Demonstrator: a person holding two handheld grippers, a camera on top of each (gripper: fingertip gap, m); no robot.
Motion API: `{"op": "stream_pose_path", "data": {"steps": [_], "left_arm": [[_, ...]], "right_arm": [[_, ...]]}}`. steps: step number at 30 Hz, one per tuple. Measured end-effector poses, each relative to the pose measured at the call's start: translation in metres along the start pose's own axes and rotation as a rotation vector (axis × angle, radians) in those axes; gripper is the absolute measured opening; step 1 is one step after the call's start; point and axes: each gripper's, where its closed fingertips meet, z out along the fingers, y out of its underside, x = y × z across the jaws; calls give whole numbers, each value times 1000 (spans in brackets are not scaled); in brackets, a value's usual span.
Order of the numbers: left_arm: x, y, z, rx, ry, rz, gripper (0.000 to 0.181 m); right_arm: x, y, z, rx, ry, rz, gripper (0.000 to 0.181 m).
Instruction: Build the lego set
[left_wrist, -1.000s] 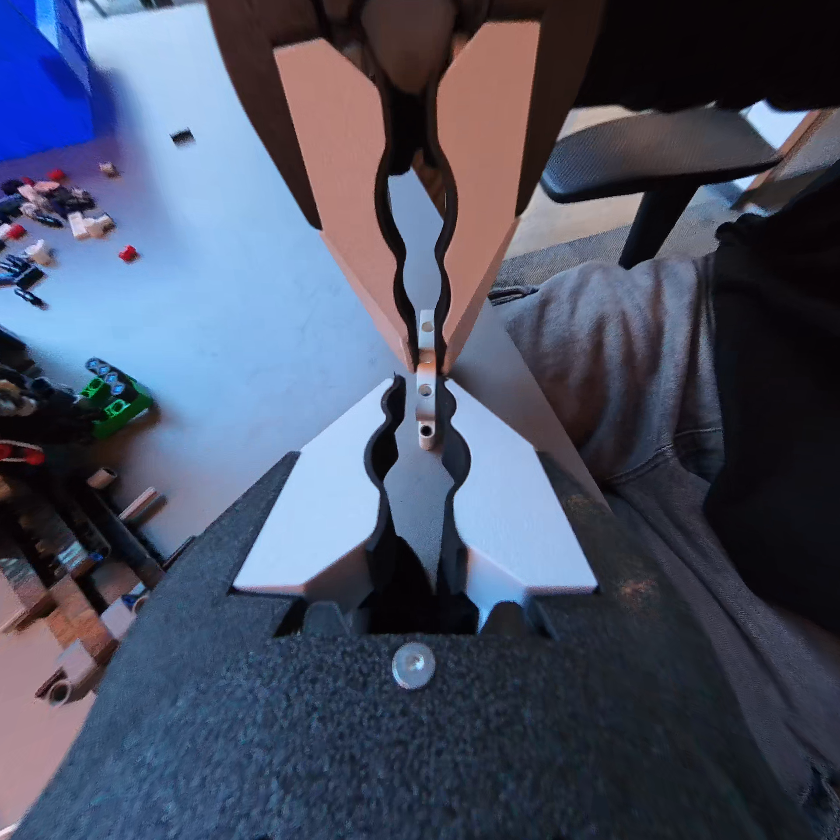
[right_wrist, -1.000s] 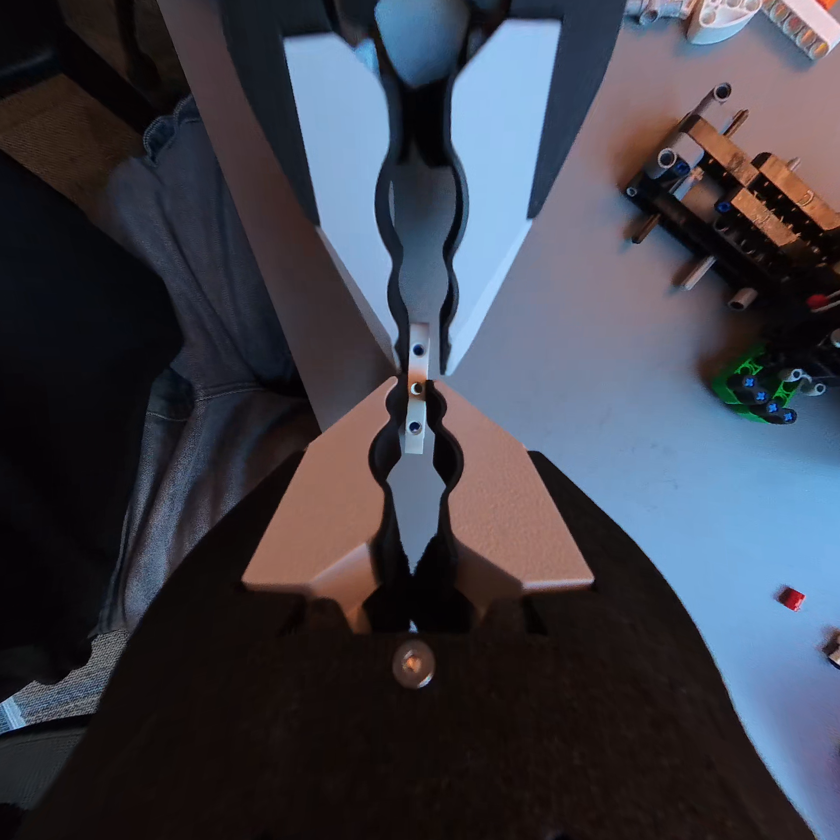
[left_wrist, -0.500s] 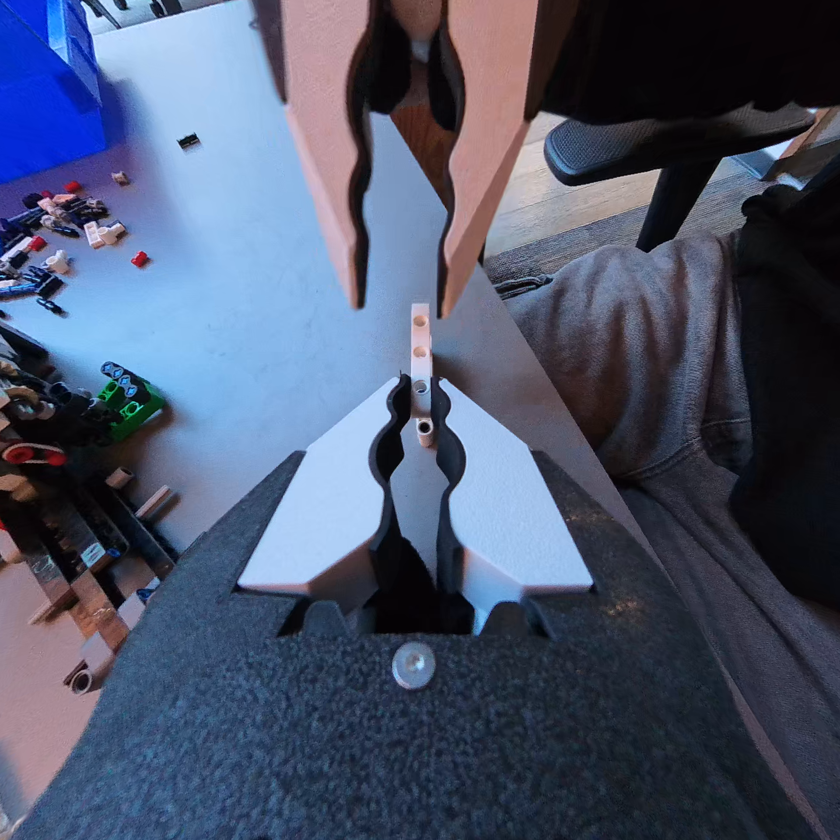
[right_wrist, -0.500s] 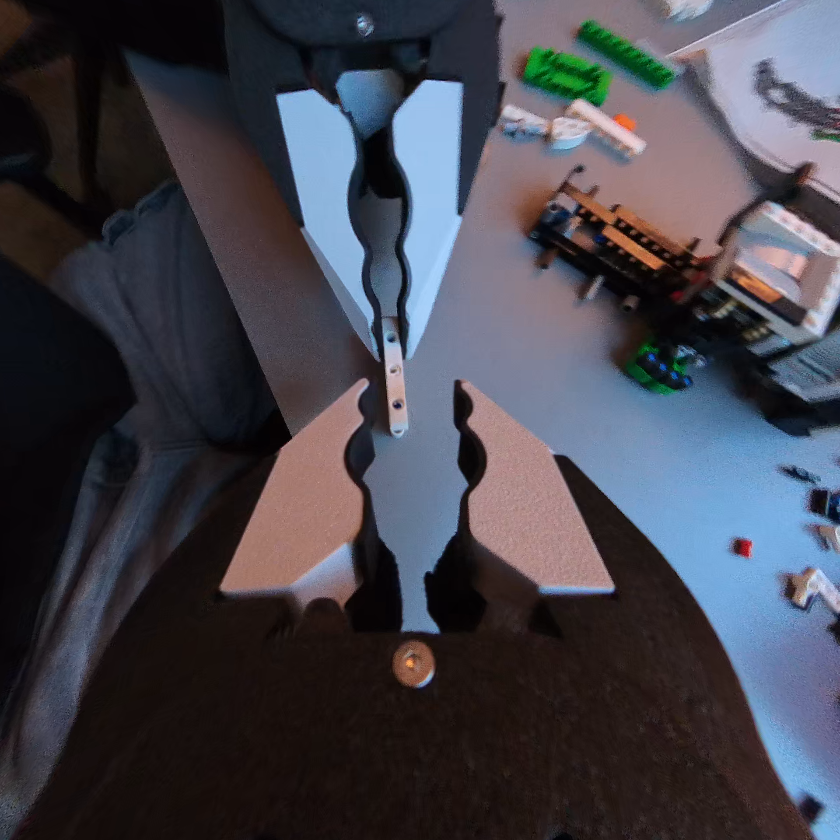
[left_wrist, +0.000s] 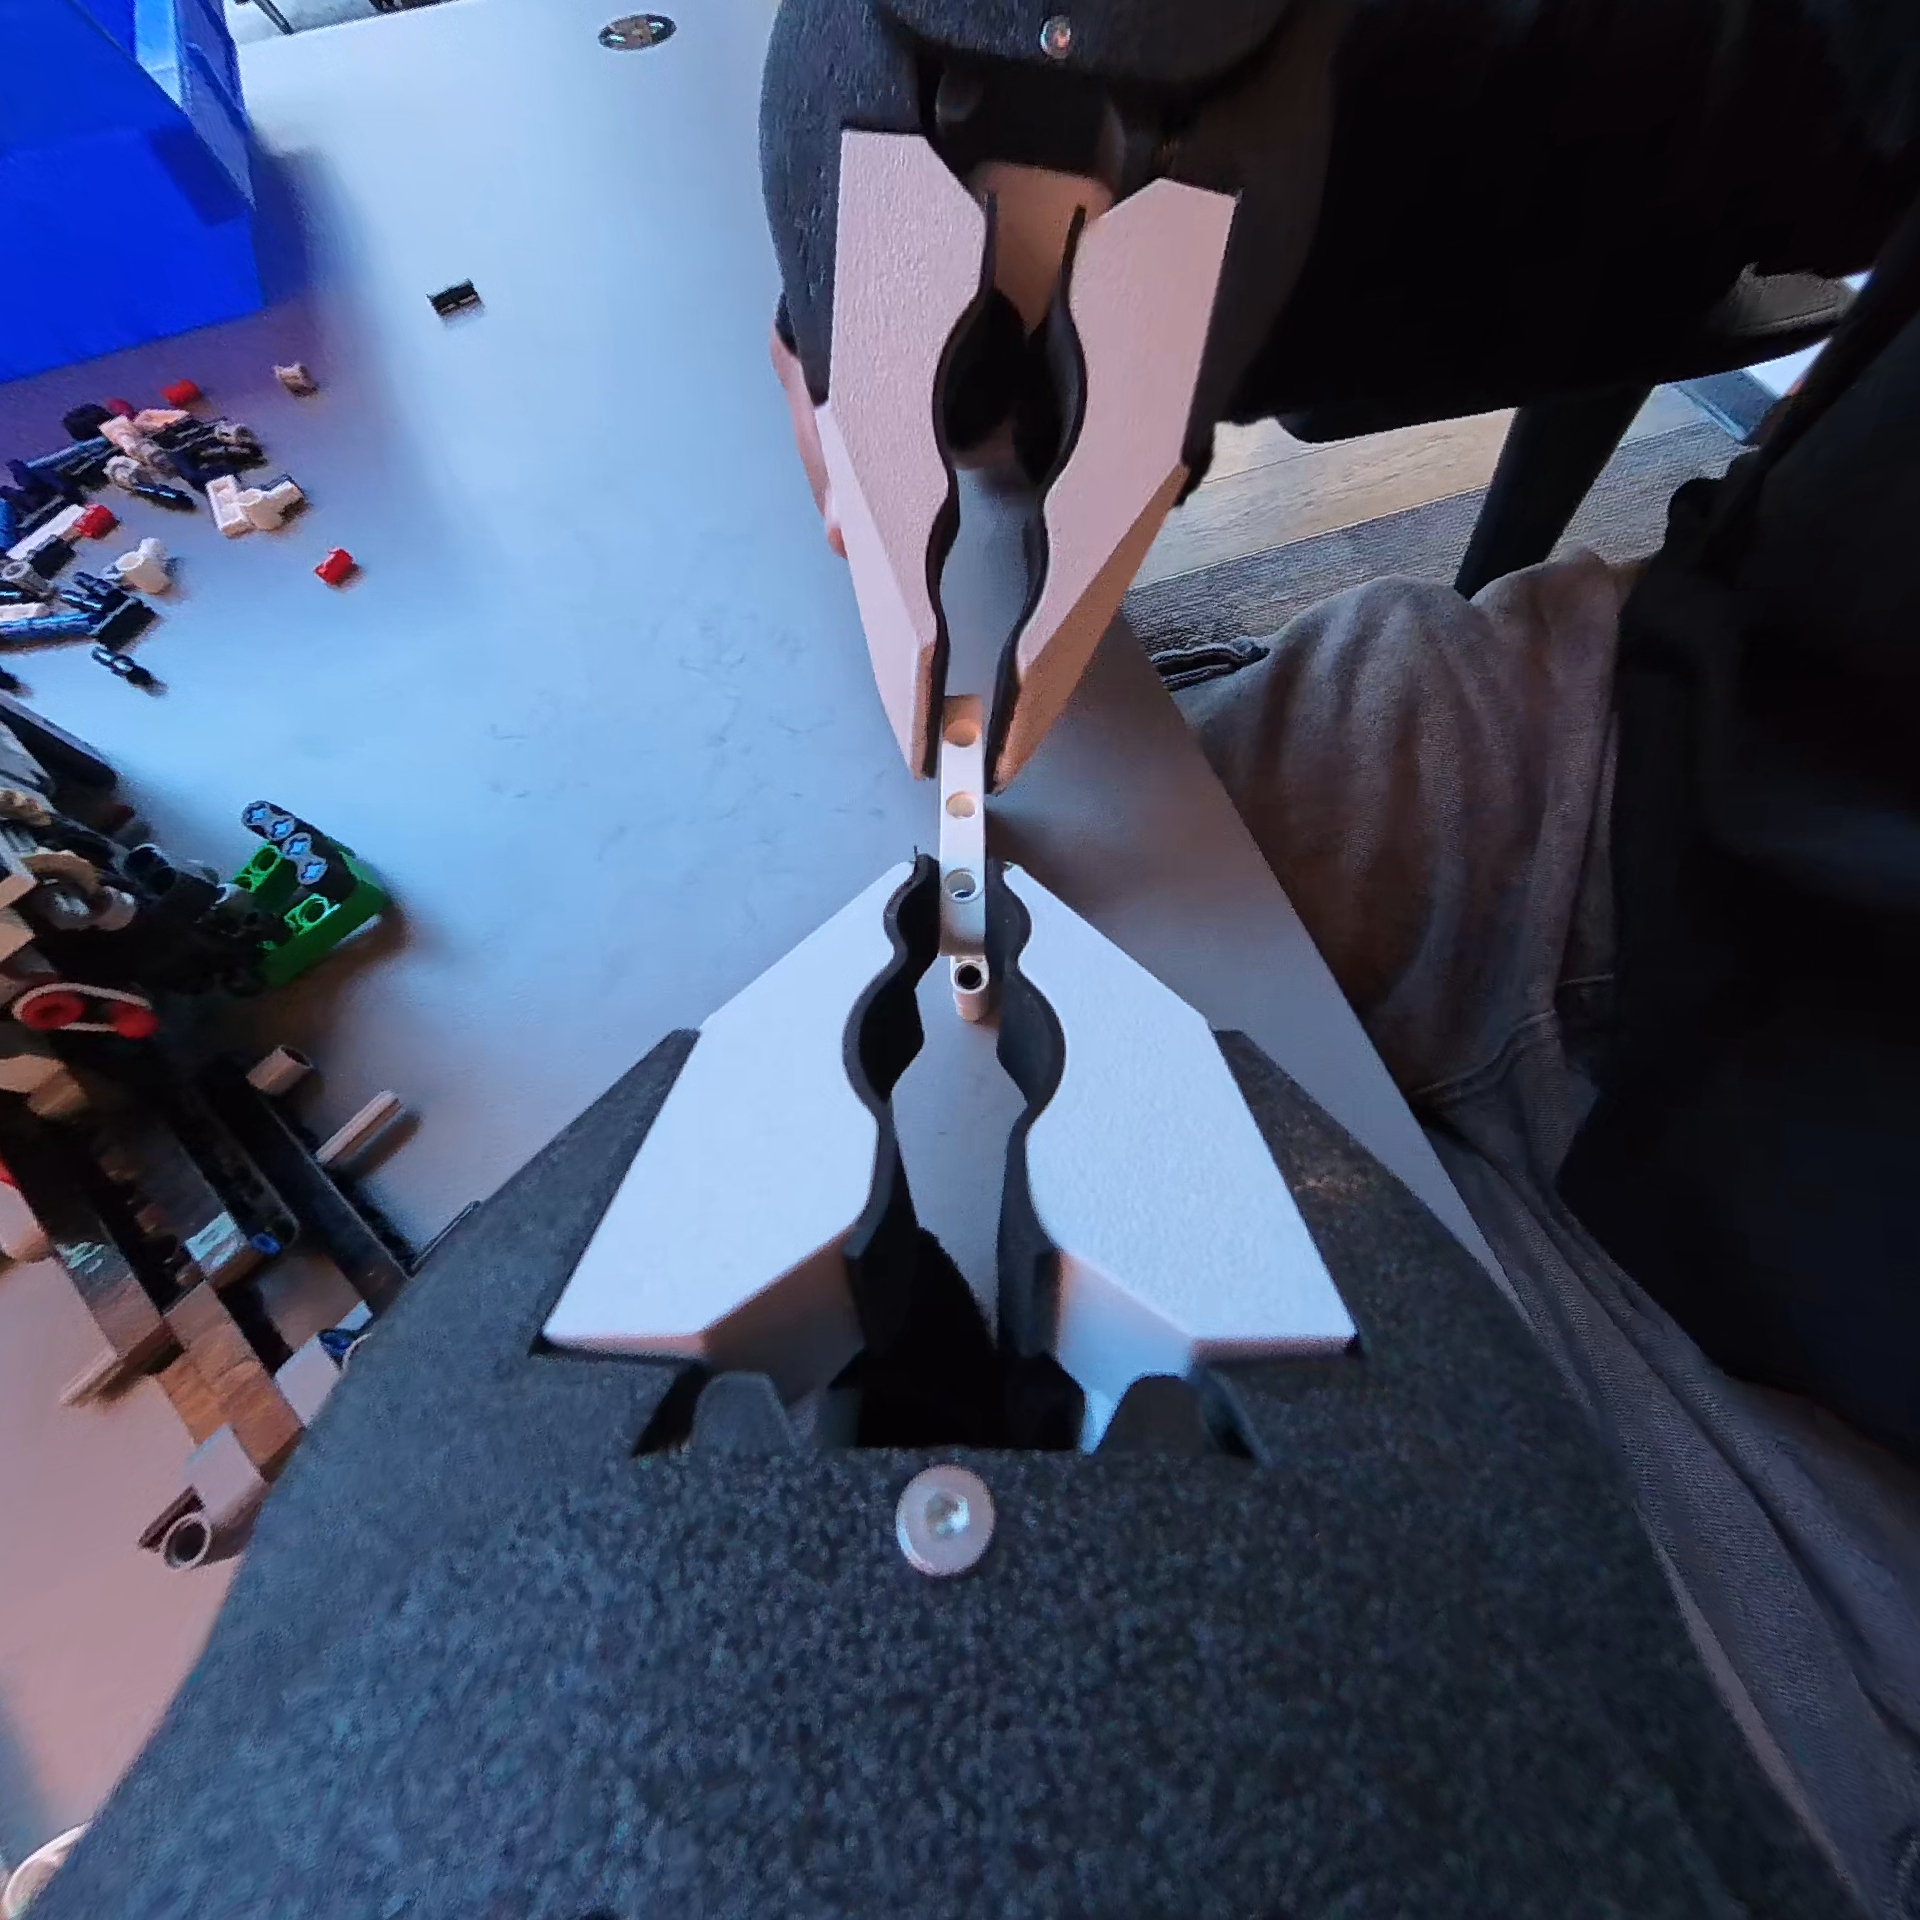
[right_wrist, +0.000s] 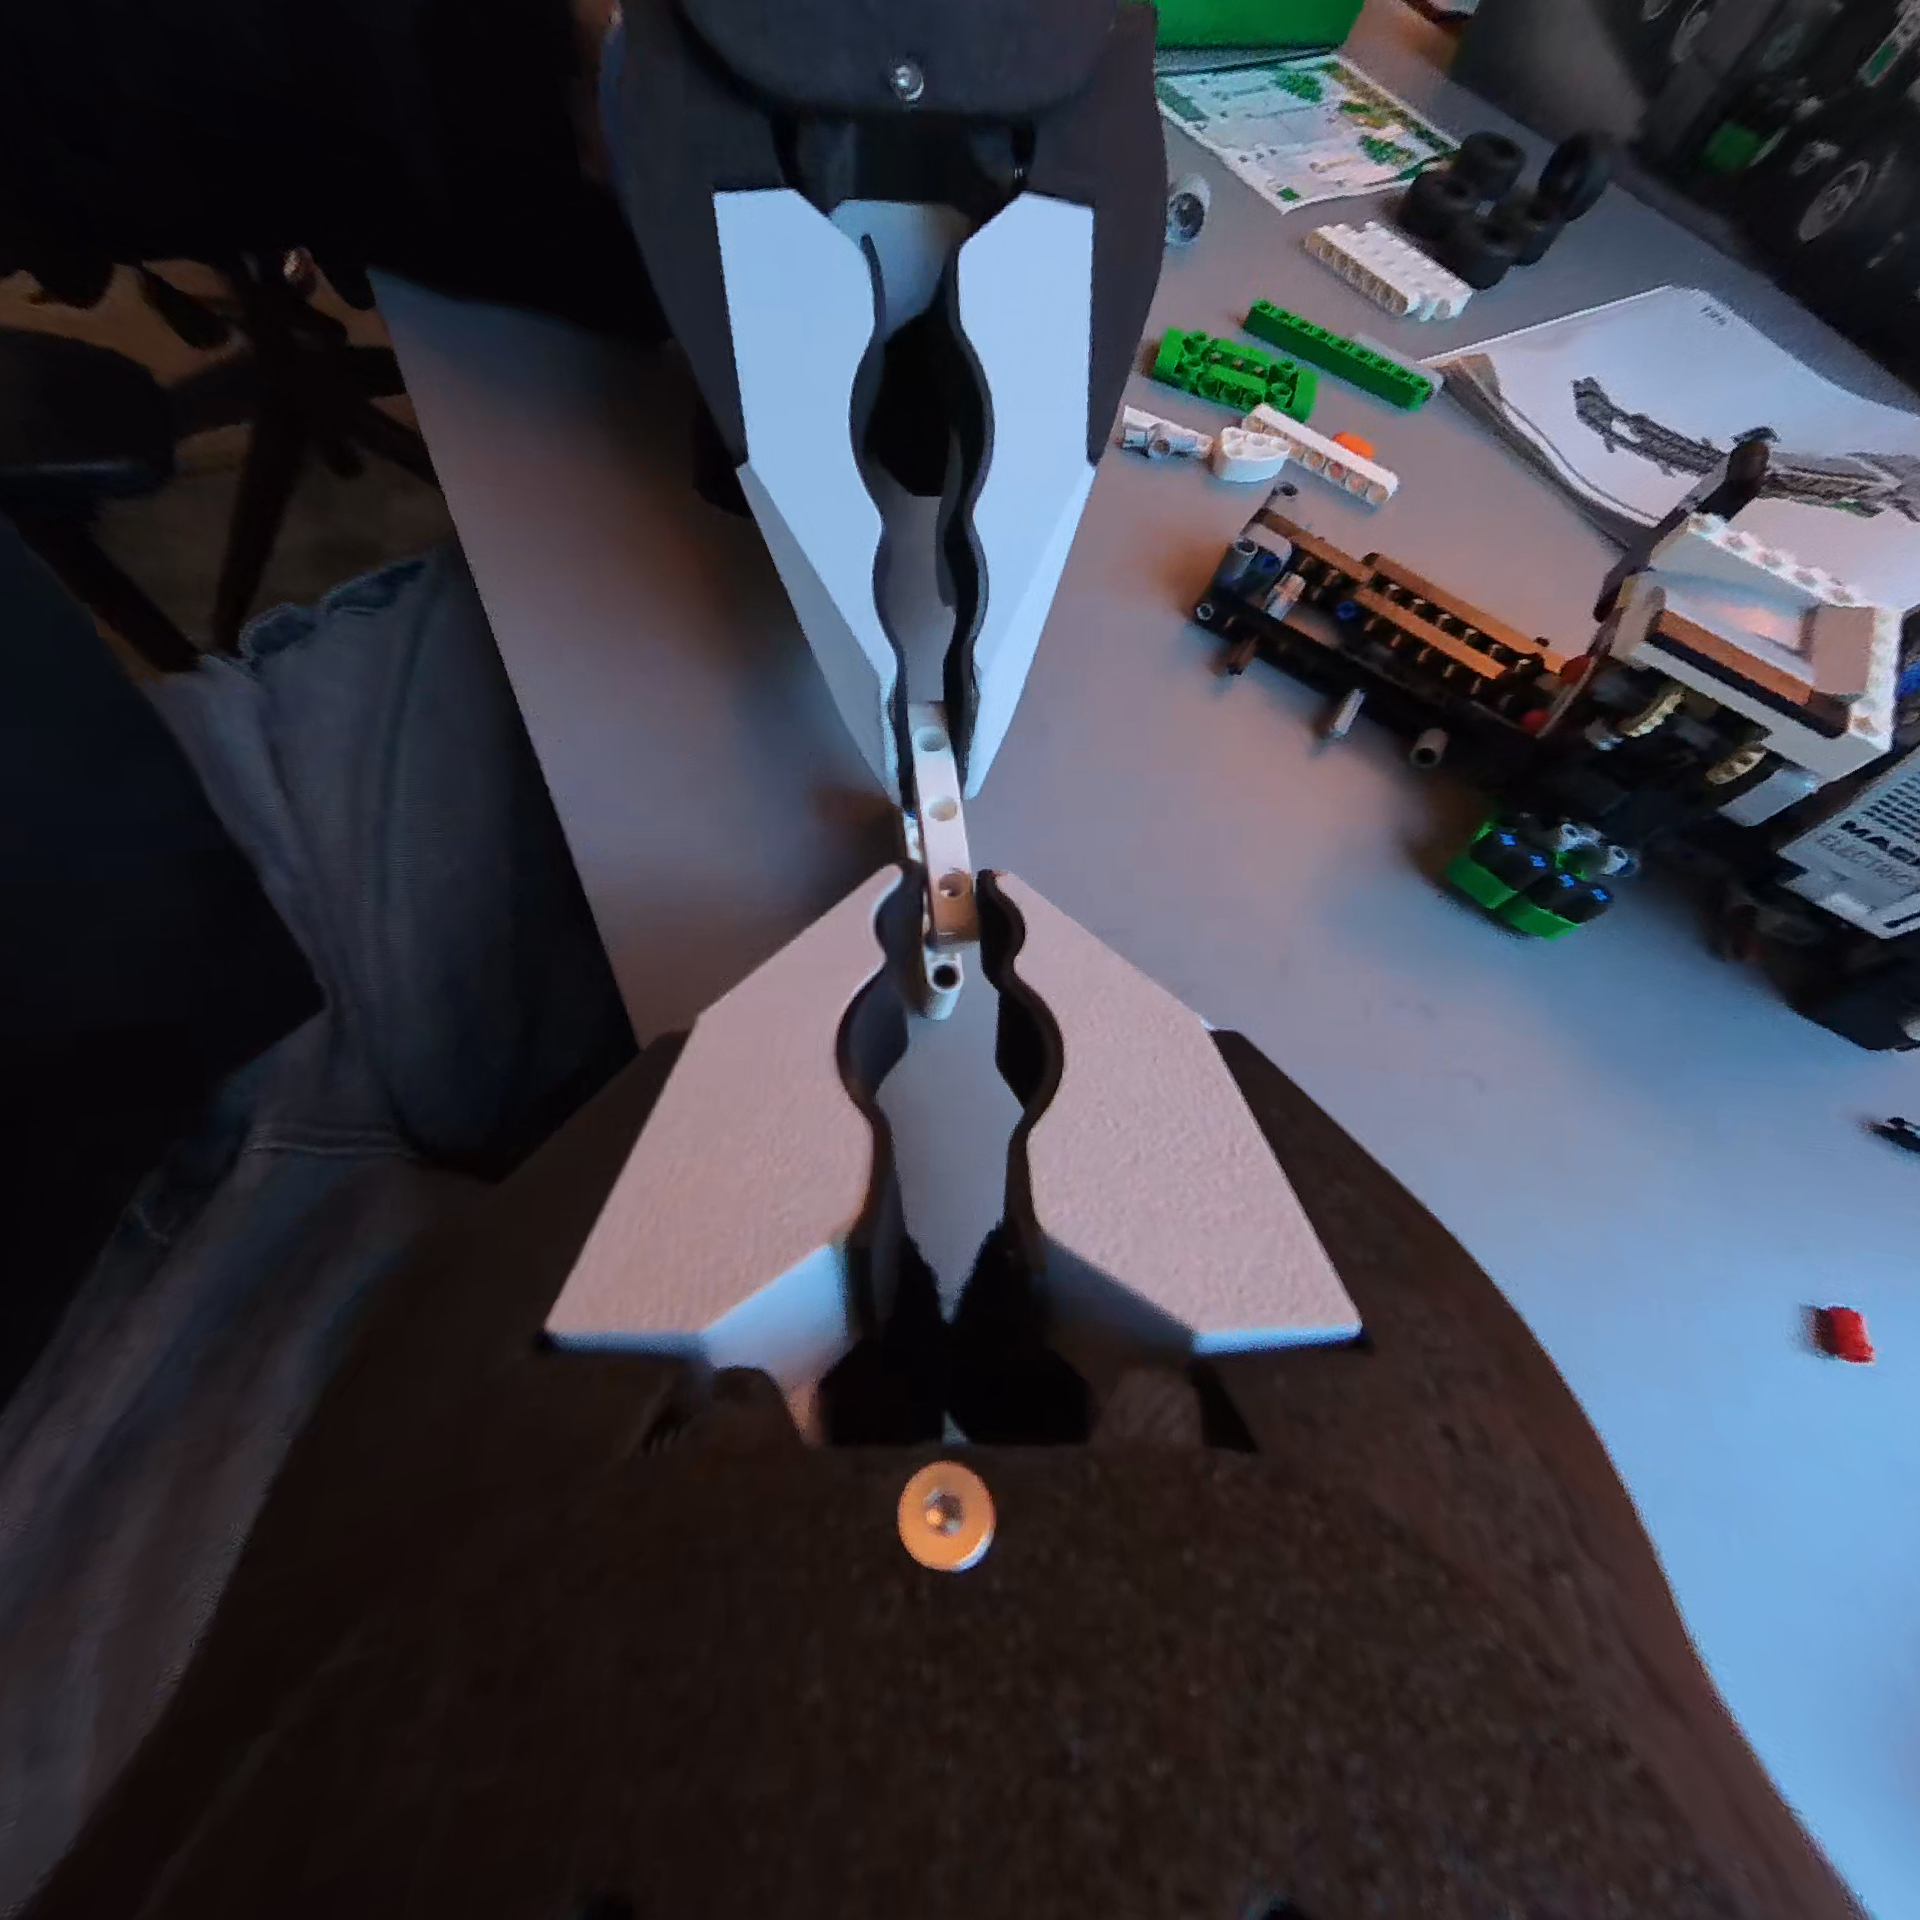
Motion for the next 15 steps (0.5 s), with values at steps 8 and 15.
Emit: {"op": "stream_pose_path", "data": {"steps": [8, 15], "left_arm": [[1, 0, 0, -2, 77, -99, 6], [-2, 3, 2, -24, 71, -125, 6]], "right_arm": [[-4, 1, 1, 16, -119, 163, 7], [1, 3, 2, 8, -112, 198, 7]]}}
